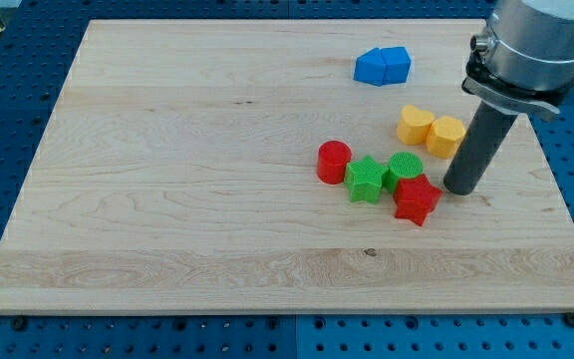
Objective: Slide the green circle to the top of the green star
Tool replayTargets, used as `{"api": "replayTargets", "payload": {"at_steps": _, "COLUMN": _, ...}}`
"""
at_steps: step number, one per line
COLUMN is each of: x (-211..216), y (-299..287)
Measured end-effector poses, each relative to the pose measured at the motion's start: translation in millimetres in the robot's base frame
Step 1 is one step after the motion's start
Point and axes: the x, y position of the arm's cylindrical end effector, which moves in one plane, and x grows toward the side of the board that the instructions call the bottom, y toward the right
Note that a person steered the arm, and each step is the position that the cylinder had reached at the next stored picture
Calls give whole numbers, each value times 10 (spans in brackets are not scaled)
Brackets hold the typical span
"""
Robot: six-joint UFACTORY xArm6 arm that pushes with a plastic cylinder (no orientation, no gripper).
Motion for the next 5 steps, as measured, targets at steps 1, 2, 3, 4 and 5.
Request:
{"api": "replayTargets", "payload": {"at_steps": 1, "x": 0, "y": -87}}
{"api": "replayTargets", "payload": {"at_steps": 2, "x": -4, "y": -87}}
{"api": "replayTargets", "payload": {"at_steps": 3, "x": -97, "y": -93}}
{"api": "replayTargets", "payload": {"at_steps": 4, "x": -97, "y": -93}}
{"api": "replayTargets", "payload": {"at_steps": 5, "x": -125, "y": -199}}
